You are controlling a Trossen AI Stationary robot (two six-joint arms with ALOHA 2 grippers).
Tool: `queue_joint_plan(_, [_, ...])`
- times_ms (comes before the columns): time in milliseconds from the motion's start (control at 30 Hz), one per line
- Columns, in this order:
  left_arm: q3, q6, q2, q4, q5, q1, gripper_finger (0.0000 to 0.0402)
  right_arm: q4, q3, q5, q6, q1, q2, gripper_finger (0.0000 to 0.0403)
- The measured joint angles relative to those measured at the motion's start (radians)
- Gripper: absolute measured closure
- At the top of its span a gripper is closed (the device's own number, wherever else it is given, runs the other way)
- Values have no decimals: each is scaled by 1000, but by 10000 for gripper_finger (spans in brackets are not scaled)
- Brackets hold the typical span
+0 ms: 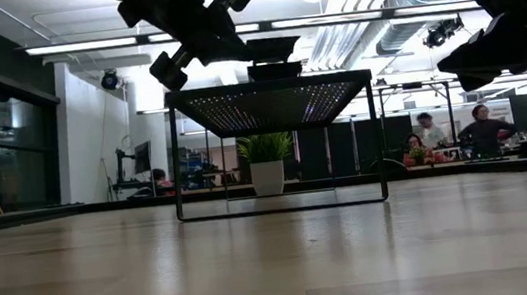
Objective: Pick & Place Mini shaped plates
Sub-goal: Stack the square plate on top of the square plate on the shelf
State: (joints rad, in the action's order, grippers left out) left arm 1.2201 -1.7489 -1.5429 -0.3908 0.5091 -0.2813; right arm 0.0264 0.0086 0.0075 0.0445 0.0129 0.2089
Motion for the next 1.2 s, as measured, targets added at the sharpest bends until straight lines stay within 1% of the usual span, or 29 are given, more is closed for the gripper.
queue_joint_plan(200, [1,0,-26,-4,0,2,402,0,0,0,0,0,0,398])
queue_joint_plan(367, [1,-1,-51,6,-20,2,401,0,0,0,0,0,0,398])
queue_joint_plan(467, [1,-1,-51,10,-46,2,401,0,0,0,0,0,0,398])
queue_joint_plan(867, [1,17,-51,8,-48,0,398,0,0,0,0,0,0,398])
queue_joint_plan(1033, [1,71,-51,15,-48,0,364,0,0,0,0,0,0,398])
queue_joint_plan(1200, [1,71,-51,29,-48,0,325,0,0,0,0,0,0,398])
